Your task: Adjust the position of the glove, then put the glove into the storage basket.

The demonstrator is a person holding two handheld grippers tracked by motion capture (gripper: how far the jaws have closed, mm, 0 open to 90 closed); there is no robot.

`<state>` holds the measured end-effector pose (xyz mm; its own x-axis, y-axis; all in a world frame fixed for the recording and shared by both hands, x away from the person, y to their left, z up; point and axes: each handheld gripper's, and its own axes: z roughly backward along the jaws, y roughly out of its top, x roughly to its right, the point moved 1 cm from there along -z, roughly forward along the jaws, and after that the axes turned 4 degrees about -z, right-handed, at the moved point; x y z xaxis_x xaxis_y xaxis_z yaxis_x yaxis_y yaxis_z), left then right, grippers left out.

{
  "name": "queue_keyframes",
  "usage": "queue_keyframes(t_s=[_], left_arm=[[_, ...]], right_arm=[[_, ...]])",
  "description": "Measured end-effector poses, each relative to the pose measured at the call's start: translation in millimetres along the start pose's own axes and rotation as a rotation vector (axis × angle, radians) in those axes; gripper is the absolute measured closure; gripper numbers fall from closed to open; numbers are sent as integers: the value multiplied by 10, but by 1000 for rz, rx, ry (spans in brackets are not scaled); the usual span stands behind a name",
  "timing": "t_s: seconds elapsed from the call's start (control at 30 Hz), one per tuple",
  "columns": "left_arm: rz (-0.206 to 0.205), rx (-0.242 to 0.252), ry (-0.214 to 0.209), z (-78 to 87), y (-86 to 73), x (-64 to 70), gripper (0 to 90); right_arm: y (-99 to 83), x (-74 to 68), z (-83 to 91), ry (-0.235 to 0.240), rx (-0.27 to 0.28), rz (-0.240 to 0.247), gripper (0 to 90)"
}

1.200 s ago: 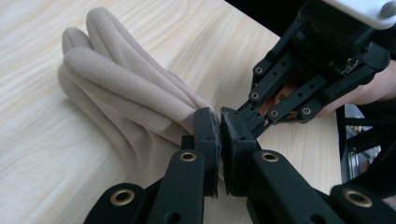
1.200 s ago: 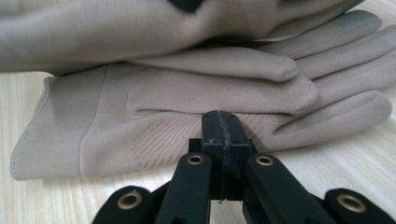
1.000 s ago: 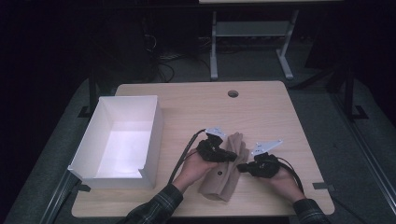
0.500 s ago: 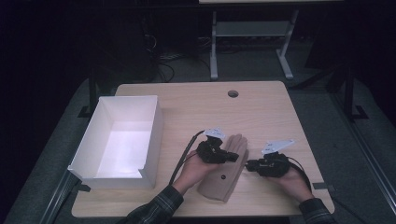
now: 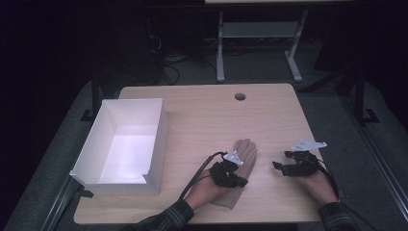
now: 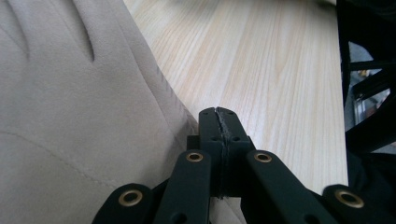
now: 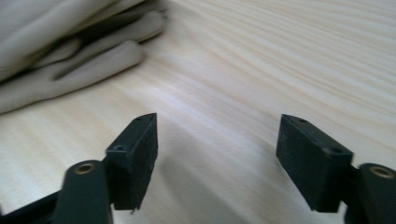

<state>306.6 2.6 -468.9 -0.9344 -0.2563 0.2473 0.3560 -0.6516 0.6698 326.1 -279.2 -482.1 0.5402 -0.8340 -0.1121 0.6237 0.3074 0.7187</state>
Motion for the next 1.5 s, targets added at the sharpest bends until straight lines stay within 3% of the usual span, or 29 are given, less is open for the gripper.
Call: queue_keyframes(t_s=[0.07,0.1,0.2,0.9,1.1,1.2,1.3,1.33,1.47,1.5], left_arm=[[-7,-10,11,19,-13,7,895],[-9,-14,17,31,-23,11,895],[-15,-28,41,114,-79,3,896],[12,-54,109,548,-421,-103,895],[-6,-34,127,618,-377,-84,861],[-20,-16,136,698,-321,-84,810],[-27,5,134,760,-273,-116,641],[-32,14,152,774,-259,-126,584],[-47,10,168,782,-201,-199,431],[-72,-4,177,762,-168,-252,392]], right_arm=[[-3,8,-4,-10,-1,-1,274],[-9,17,-19,-43,1,3,265],[-19,38,-40,-74,4,-8,245],[-34,52,-58,-63,14,-17,202],[-33,47,-59,-60,14,-17,202],[-33,47,-59,-59,14,-15,202],[-33,47,-60,-58,14,-15,202],[-32,47,-60,-58,14,-14,202],[-28,43,-65,-55,14,-11,202],[-28,42,-66,-55,14,-12,202]])
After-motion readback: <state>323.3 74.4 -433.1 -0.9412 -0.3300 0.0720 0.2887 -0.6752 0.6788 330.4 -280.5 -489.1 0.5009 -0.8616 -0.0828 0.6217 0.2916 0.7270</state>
